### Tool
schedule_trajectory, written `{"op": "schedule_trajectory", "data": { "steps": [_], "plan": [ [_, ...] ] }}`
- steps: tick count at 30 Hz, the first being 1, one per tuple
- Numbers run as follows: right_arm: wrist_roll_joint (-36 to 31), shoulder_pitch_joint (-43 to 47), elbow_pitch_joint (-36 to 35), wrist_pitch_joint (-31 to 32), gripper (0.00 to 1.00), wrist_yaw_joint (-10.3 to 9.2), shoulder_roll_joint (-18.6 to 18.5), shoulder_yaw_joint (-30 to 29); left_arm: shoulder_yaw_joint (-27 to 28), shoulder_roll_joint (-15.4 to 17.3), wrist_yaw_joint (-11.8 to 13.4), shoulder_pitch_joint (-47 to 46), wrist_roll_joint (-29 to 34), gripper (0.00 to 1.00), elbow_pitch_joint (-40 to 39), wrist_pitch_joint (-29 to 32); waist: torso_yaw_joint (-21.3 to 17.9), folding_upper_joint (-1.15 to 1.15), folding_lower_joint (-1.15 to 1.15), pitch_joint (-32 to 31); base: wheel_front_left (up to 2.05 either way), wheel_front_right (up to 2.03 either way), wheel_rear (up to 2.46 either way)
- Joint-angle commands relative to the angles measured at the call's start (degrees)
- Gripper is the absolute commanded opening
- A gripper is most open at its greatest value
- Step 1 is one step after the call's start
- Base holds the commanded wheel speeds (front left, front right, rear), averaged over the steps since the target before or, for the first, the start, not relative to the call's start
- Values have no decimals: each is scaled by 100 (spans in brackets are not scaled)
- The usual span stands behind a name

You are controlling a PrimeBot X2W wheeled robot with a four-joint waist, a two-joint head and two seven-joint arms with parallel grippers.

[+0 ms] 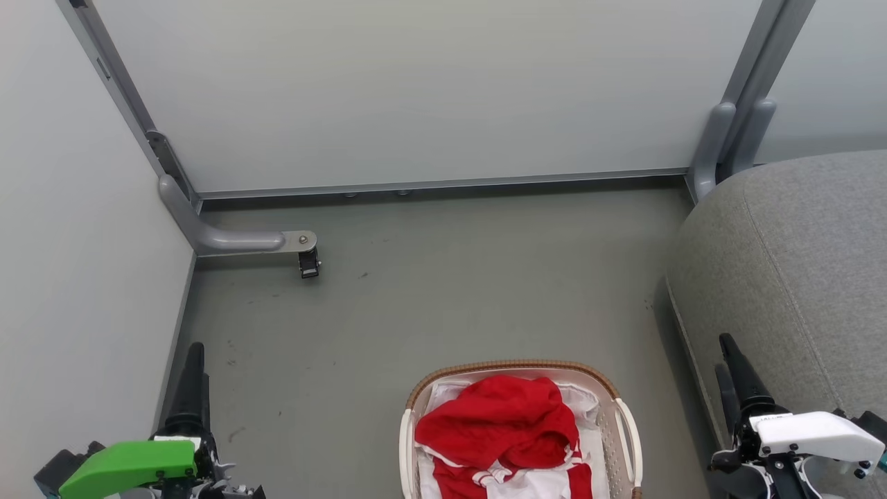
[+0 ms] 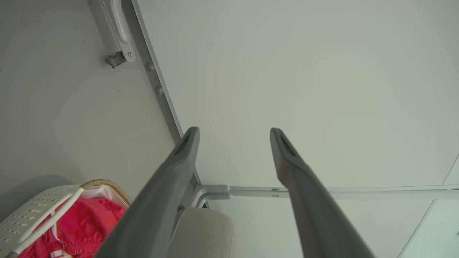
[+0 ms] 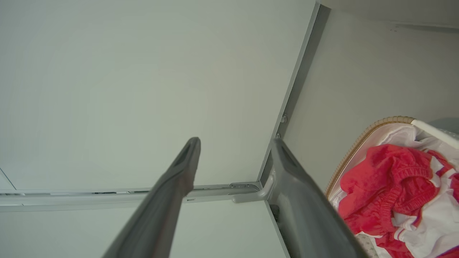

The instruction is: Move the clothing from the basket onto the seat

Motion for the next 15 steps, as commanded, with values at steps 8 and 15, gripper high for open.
{"op": "schedule_trajectory", "data": {
  "steps": [8, 15],
  "plan": [
    [-995, -173, -381, -244, 100, 0, -61, -78, 11, 35, -15, -46, 993, 100, -346, -236, 13, 14, 0, 14, 0, 0, 0],
    [-1826, -176, -615, -394, 100, 1, -69, -40, -35, 40, -3, -17, 1871, 100, -517, -384, 22, 17, 0, 25, 0, 0, 0]
  ]
}}
